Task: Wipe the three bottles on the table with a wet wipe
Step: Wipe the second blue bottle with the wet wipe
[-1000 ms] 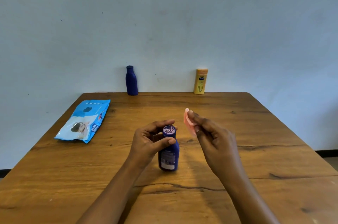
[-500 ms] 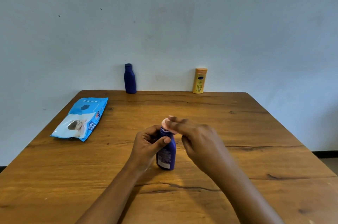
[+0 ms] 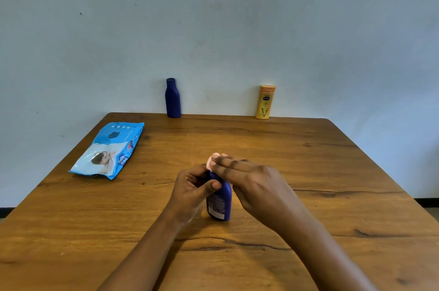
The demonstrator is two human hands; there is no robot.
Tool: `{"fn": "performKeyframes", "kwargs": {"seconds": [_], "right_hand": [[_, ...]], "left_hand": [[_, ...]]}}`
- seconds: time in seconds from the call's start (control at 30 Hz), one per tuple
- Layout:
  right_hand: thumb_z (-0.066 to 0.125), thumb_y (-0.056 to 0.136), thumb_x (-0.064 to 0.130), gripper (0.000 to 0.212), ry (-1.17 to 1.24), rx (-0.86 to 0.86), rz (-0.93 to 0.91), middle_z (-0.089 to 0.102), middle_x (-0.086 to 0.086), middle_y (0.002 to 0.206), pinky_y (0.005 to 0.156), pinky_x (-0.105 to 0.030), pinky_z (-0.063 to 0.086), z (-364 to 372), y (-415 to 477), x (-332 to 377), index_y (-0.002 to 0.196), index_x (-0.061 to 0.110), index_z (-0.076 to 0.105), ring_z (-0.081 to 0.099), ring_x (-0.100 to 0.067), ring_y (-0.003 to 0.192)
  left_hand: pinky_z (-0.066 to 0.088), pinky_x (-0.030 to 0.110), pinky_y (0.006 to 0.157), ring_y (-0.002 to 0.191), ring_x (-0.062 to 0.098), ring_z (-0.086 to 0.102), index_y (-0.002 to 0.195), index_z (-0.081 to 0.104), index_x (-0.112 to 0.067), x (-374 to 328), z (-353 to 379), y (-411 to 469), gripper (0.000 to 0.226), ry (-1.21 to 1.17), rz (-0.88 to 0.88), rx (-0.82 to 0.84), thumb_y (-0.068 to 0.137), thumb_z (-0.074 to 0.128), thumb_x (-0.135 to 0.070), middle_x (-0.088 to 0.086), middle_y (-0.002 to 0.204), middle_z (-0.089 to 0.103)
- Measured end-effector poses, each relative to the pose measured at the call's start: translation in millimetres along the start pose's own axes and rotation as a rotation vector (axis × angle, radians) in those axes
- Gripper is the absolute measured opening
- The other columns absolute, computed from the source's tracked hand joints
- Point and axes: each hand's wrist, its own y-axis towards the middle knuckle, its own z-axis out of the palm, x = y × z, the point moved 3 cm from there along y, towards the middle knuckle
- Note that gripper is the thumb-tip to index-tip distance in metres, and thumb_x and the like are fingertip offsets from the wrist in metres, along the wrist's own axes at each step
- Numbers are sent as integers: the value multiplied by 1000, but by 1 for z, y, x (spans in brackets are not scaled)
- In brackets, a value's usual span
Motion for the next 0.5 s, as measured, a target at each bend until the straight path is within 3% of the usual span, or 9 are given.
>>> {"fn": "performKeyframes", "kwargs": {"seconds": [0.2, 0.4, 0.5], "right_hand": [[55, 81, 7, 43, 129, -35, -34, 62, -3, 124, 93, -32, 51, -14, -21, -17, 123, 13, 60, 55, -14, 119], [60, 79, 4, 40, 71, -54, -6, 65, -10, 118, 81, -37, 57, -5, -5, -13, 119, 6, 63, 62, -22, 109], [58, 80, 6, 40, 100, -53, -50, 64, -8, 121, 90, -33, 53, -8, -14, -11, 120, 9, 63, 59, -20, 114]], "left_hand": [[52, 23, 78, 89, 13, 67, 99, 74, -21, 2, 4, 1, 42, 6, -2, 22, 66, 79, -46, -1, 93, 73], [51, 24, 78, 90, 16, 67, 97, 74, -20, 4, 5, 3, 41, 26, -15, 9, 68, 78, -47, 1, 92, 73], [52, 24, 79, 92, 15, 67, 100, 74, -20, 4, 5, 3, 43, 21, -6, 12, 67, 79, -47, 1, 96, 73]]}}
